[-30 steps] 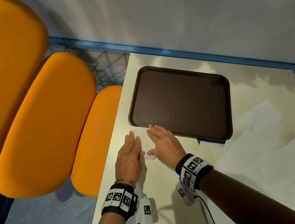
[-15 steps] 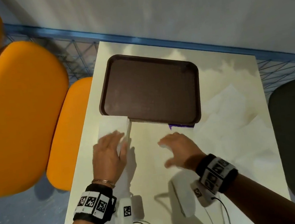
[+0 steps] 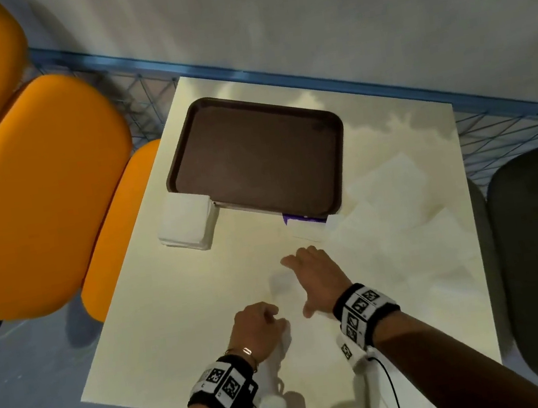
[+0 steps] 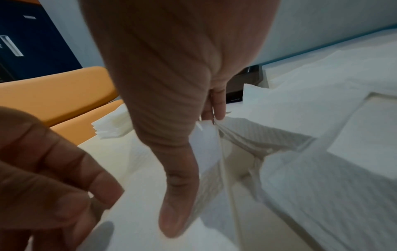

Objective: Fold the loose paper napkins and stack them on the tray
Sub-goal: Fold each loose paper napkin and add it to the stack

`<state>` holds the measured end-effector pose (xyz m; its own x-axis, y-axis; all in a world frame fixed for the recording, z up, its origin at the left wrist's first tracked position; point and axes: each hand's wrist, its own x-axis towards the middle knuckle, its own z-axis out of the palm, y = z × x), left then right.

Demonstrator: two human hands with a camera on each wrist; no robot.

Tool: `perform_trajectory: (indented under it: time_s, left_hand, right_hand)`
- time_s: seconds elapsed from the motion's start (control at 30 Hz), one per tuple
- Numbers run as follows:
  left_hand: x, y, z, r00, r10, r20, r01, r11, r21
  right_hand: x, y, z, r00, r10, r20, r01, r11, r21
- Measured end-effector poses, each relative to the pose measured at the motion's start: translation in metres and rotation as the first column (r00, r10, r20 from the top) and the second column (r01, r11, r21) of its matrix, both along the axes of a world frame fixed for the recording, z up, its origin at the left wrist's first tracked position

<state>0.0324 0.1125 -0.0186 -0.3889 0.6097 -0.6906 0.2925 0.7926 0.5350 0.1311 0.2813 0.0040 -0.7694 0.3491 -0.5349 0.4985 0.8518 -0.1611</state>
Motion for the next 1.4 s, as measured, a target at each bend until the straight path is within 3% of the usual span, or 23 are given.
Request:
perform_trajectory:
  time_s: [0.13,0.23,0.33,0.47,0.63,0.77,0.97,1.07,1.23,1.4]
  left_hand:
    - [0.026,0.001,0.004,0.964,0.26,0.054,-0.26,0.965,-0.019]
    - [0.032,-0.002,0.005,0.92,0.386,0.063,-0.388,0.921,0.02]
    - [0.036,-0.006,0.009,0.898,0.437,0.054,-0.44,0.895,0.08]
    - [0.037,-0.004,0.019,0.914,0.406,0.029,-0.404,0.895,0.189]
    - [0.04,-0.007,0.039,0.79,0.543,0.284,-0.612,0.72,0.327]
    - [0.043,-0.004,0.06,0.677,0.582,0.451,-0.732,0.599,0.324]
    - [0.051,0.003,0.068,0.58,0.64,0.505,-0.811,0.509,0.286]
    - [0.057,0.003,0.068,0.577,0.628,0.522,-0.813,0.501,0.296]
    - [0.062,-0.001,0.065,0.588,0.607,0.535,-0.805,0.506,0.31]
    - [0.062,-0.003,0.065,0.598,0.593,0.539,-0.797,0.511,0.322]
  right_hand:
    - [0.001,0.006,0.006,0.998,0.064,0.007,-0.064,0.998,0.025]
    - [0.01,0.008,0.008,0.982,-0.143,-0.122,0.128,0.984,-0.125]
    - [0.021,0.011,0.017,0.902,-0.382,-0.203,0.297,0.887,-0.354]
    - [0.032,0.017,0.044,0.834,-0.508,-0.218,0.333,0.776,-0.535]
    - [0.047,0.022,0.08,0.661,-0.715,-0.227,0.4,0.592,-0.7]
    - [0.06,0.02,0.087,0.532,-0.809,-0.251,0.451,0.521,-0.725]
    - [0.075,-0.002,0.074,0.41,-0.856,-0.315,0.503,0.5,-0.705]
    - [0.08,-0.01,0.075,0.394,-0.86,-0.326,0.49,0.496,-0.717]
    - [0.084,-0.012,0.08,0.309,-0.903,-0.297,0.453,0.415,-0.789]
    - [0.083,-0.01,0.085,0.301,-0.908,-0.292,0.46,0.407,-0.79]
